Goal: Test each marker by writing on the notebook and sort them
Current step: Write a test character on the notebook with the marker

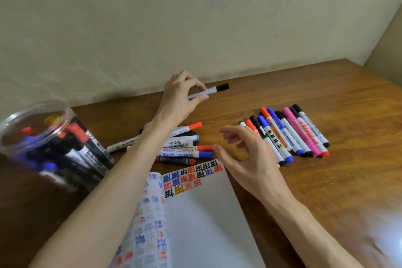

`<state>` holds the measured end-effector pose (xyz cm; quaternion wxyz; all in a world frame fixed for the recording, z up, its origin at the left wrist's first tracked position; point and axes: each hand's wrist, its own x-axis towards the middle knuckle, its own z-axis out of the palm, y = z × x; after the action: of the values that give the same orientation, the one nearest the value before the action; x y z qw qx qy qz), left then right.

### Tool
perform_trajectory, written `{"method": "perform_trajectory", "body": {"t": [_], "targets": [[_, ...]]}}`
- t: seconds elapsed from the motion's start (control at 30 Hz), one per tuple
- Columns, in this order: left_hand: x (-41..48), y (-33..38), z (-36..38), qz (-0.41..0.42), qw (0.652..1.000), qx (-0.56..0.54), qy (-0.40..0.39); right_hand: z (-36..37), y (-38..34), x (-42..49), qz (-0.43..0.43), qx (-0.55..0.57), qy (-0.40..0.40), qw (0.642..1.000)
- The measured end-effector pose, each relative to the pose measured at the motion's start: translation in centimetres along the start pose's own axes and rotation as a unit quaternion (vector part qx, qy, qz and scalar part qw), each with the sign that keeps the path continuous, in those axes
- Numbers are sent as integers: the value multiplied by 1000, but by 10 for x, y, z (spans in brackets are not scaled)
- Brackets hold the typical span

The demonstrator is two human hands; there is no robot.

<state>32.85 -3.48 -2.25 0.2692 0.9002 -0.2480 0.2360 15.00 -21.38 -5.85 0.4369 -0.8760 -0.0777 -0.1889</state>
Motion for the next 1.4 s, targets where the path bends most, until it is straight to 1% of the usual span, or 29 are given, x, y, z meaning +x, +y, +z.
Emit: {"method": "perform_trajectory", "body": {"t": [0.17,0.27,0.37,0.43,0.5,0.57,0.6,0.63,0.7,0.77,0.87,0.93,1.0,1.07,1.13,1.23,1.33,1.4], "targets": [[-65,46,-55,-58,994,-86,36,-2,-8,-3,24,37,-3,999],[-103,66,-81,-71,985,-145,60,0,-16,-6,42,77,-41,995],[-133,76,-100,-136,956,-256,52,4,-25,-10,65,140,-104,983],[-149,81,-108,-185,925,-331,21,7,-33,-14,79,212,-134,965],[-161,83,-110,-217,904,-368,-17,11,-39,-18,98,275,-150,945],[-168,86,-108,-229,902,-362,-53,14,-41,-21,134,356,-156,911],[-171,87,-105,-227,908,-345,-67,15,-42,-22,151,394,-151,894],[-174,88,-103,-223,915,-328,-78,15,-42,-22,161,415,-140,884],[-180,84,-98,-217,924,-304,-86,14,-39,-19,168,412,-107,889],[-186,78,-96,-205,939,-266,-76,13,-38,-17,168,397,-87,898],[-194,74,-92,-166,963,-197,-83,19,-37,-20,143,383,-98,907],[-199,75,-91,-126,973,-156,-114,25,-39,-24,112,367,-117,916],[-200,74,-91,-106,977,-111,-149,28,-40,-26,99,358,-125,920],[-199,72,-95,-114,972,-115,-169,28,-40,-27,86,360,-130,920],[-199,71,-101,-130,962,-154,-186,28,-40,-27,69,360,-134,921],[-198,73,-109,-157,937,-218,-223,23,-41,-26,34,355,-141,924],[-196,72,-113,-165,914,-257,-266,19,-43,-27,3,334,-161,929],[-195,70,-115,-171,900,-287,-280,18,-43,-27,-8,332,-160,930]]}}
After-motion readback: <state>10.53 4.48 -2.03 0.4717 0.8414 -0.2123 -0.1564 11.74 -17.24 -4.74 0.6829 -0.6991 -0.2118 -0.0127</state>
